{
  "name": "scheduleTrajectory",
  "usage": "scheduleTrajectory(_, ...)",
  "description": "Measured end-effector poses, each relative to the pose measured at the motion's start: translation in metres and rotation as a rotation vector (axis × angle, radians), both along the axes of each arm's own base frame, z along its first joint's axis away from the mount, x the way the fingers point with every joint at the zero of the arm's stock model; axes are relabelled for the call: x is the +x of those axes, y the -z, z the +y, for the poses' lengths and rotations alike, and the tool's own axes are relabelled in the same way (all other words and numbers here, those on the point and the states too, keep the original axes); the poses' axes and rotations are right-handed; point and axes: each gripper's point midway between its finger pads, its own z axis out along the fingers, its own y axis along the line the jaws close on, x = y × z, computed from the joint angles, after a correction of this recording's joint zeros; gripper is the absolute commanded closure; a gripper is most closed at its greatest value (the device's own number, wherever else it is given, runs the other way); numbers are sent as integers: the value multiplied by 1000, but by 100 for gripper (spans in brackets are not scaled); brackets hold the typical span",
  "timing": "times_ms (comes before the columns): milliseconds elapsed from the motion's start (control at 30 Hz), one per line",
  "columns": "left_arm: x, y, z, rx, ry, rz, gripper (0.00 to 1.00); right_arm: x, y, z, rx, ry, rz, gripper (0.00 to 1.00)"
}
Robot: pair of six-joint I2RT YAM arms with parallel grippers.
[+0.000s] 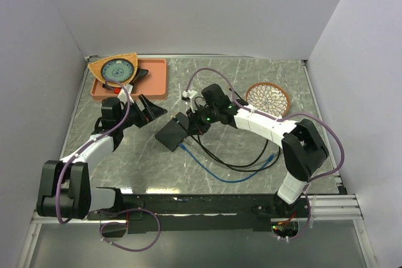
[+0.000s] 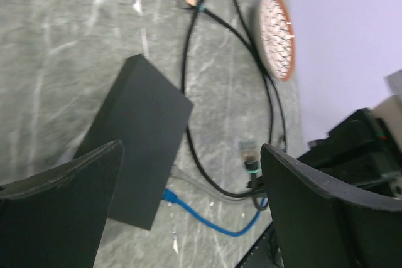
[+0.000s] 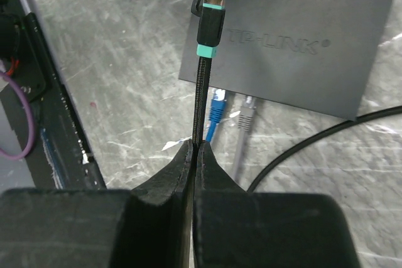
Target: Insert the plug into the switch port
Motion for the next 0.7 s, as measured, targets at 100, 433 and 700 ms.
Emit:
scheduleTrajectory(100, 1, -6, -6, -37, 32, -18, 1, -2, 3, 1, 0, -8, 13, 100)
scheduleTrajectory(433, -1, -14, -15, -83, 96, -48, 11, -4, 4, 6, 13, -32, 36, 100)
scheduleTrajectory(700, -4, 2, -16, -65, 121, 0, 12, -7, 12, 8, 3, -45, 72, 100)
